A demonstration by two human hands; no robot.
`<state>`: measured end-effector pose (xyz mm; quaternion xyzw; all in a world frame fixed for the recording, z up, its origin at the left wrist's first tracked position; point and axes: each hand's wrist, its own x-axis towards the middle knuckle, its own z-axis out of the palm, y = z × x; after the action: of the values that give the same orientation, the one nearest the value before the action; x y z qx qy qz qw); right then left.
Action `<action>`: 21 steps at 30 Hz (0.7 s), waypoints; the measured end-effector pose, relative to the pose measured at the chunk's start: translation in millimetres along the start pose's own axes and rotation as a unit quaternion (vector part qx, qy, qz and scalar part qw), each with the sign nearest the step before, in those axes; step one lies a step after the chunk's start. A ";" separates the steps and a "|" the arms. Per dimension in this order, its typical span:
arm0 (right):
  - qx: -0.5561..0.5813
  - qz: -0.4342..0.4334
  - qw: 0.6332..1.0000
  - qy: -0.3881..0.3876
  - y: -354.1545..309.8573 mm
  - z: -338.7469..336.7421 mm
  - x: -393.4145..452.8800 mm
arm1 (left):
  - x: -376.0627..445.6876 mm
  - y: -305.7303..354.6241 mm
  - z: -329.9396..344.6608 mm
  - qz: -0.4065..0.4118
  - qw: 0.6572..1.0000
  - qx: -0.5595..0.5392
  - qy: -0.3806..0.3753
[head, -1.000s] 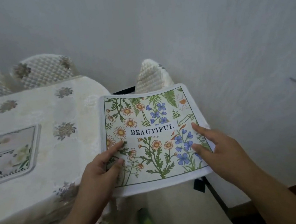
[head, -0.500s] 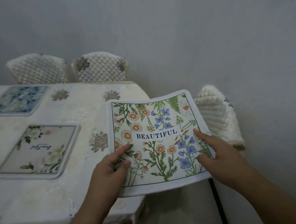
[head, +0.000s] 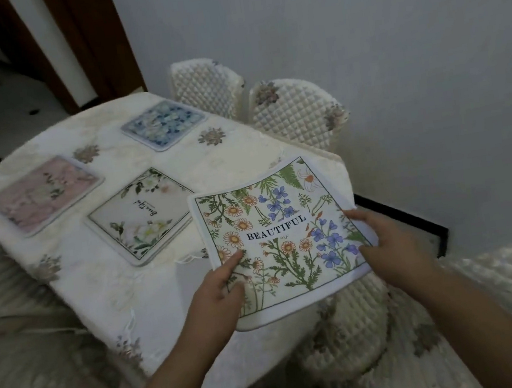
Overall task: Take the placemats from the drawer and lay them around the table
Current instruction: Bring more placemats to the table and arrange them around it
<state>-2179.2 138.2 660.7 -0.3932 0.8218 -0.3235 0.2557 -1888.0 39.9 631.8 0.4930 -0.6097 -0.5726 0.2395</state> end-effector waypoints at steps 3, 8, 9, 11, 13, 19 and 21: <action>0.004 -0.022 0.999 -0.039 18.0 0.5 47.5 | 5.7 -10.2 29.2 -0.047 0.998 -0.010 0.032; -0.017 -0.048 0.994 -0.095 41.0 21.2 113.1 | 23.2 -37.4 70.2 -0.093 0.993 0.018 0.065; -0.023 -0.046 0.993 -0.105 46.1 27.0 126.0 | 27.7 -43.0 78.2 -0.102 0.992 0.025 0.065; -0.039 -0.046 0.991 -0.118 57.7 40.2 152.5 | 37.7 -54.5 92.5 -0.119 0.991 0.025 0.060; -0.047 -0.040 0.990 -0.126 70.2 53.0 177.6 | 50.8 -66.0 104.2 -0.133 0.989 0.041 0.044; -0.111 -0.079 0.972 -0.193 115.3 82.6 208.5 | 76.1 -97.7 138.0 -0.163 0.976 0.140 0.033; -0.113 -0.081 0.968 -0.207 126.3 85.7 211.2 | 77.9 -107.8 147.9 -0.167 0.972 0.160 0.045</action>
<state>-2300.4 -0.7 476.5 -0.5434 0.7475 -0.1598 0.3470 -2010.5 55.4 475.9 0.6450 -0.5909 -0.4769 0.0862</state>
